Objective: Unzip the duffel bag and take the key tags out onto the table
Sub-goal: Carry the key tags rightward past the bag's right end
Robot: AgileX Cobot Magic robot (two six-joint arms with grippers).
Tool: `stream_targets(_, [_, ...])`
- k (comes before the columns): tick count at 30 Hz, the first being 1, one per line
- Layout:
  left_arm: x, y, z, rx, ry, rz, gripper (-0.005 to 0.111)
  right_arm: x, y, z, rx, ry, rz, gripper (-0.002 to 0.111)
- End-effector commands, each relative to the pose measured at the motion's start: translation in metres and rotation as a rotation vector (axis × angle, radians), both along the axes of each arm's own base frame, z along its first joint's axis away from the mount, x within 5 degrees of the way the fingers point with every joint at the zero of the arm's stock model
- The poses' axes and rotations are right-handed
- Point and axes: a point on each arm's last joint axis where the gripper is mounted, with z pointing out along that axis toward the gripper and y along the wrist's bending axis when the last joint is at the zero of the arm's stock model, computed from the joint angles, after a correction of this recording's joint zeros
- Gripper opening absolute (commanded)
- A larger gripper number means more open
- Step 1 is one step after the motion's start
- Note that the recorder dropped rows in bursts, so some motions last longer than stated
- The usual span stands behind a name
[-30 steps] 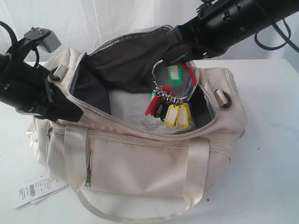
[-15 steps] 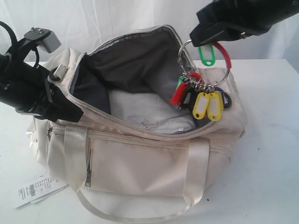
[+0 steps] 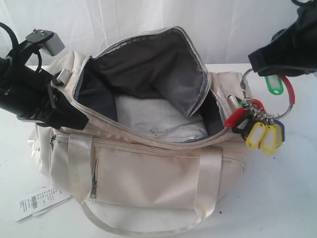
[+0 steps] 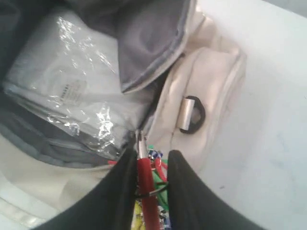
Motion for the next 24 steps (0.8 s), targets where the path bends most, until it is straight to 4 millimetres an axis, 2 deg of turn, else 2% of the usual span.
stream_targets(1, [-0.003, -0.002, 0.0, -0.022, 0.024, -0.008, 0.0, 0.004, -0.011, -0.011, -0.052, -0.011, -0.105, 0.0])
stream_targets(11, [-0.003, -0.002, 0.0, -0.022, 0.024, -0.008, 0.0, 0.009, -0.032, -0.016, -0.177, -0.042, -0.318, 0.0])
stream_targets(17, [-0.003, -0.002, 0.0, -0.022, 0.024, -0.008, 0.0, 0.01, -0.033, -0.019, -0.182, -0.04, -0.339, 0.0])
stream_targets(24, [-0.003, -0.002, 0.0, -0.022, 0.023, -0.007, 0.0, 0.008, -0.033, -0.05, -0.206, 0.02, -0.336, 0.0])
